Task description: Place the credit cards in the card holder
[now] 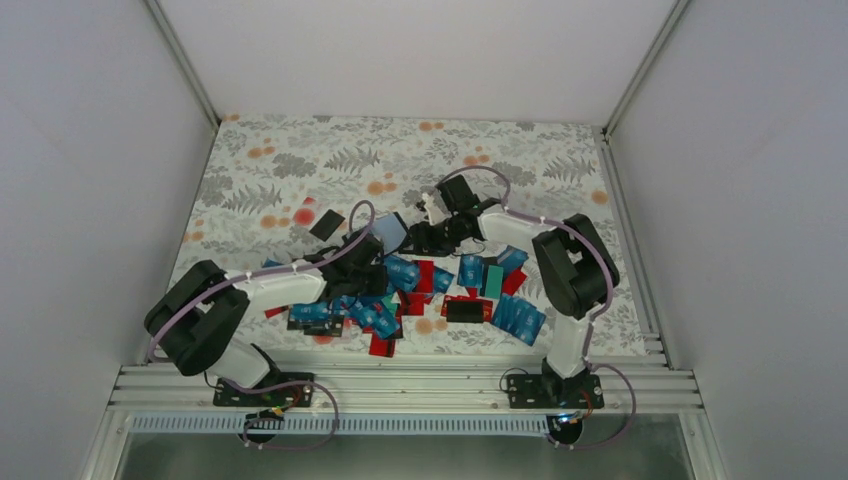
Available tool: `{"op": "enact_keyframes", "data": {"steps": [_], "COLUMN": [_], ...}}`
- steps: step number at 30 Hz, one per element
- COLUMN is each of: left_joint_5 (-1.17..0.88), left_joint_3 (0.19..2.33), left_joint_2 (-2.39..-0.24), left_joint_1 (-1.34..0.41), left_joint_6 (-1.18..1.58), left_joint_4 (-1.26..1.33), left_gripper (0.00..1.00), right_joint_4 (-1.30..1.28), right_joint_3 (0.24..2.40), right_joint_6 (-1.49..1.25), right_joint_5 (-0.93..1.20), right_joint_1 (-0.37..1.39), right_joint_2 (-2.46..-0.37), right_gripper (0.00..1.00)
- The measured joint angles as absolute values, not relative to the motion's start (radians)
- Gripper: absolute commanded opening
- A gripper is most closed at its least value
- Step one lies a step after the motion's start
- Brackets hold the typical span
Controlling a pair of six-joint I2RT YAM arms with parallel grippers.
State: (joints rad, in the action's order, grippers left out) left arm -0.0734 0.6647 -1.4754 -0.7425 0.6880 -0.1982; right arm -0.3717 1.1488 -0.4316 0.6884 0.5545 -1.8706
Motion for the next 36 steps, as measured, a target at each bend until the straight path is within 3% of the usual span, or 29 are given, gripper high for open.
{"op": "enact_keyframes", "data": {"steps": [8, 22, 31, 36], "left_joint_5": [-0.087, -0.11, -0.11, -0.11], "left_joint_3": [0.657, 0.657, 0.638, 0.635], "left_joint_2": [-1.54, -1.59, -1.586, -1.584], "left_joint_1": [-0.743, -0.742, -0.742, -0.742], "left_joint_6": [0.725, 0.738, 0.738, 0.738], "left_joint_4": [-0.107, 0.001, 0.035, 0.04], "left_gripper": [0.1, 0.1, 0.1, 0.1], "right_joint_4": [-0.373, -0.34, -0.302, -0.314], "right_joint_3": [1.215, 1.105, 1.089, 1.09], "right_joint_6": [-0.391, -0.433, -0.499, -0.501], "right_joint_5": [0.65, 0.732, 0.74, 0.662], "right_joint_1": [0.587, 0.621, 0.624, 0.627], "right_joint_2": [-1.993, -1.922, -1.93, -1.931], "right_gripper": [0.59, 0.55, 0.33, 0.11]}}
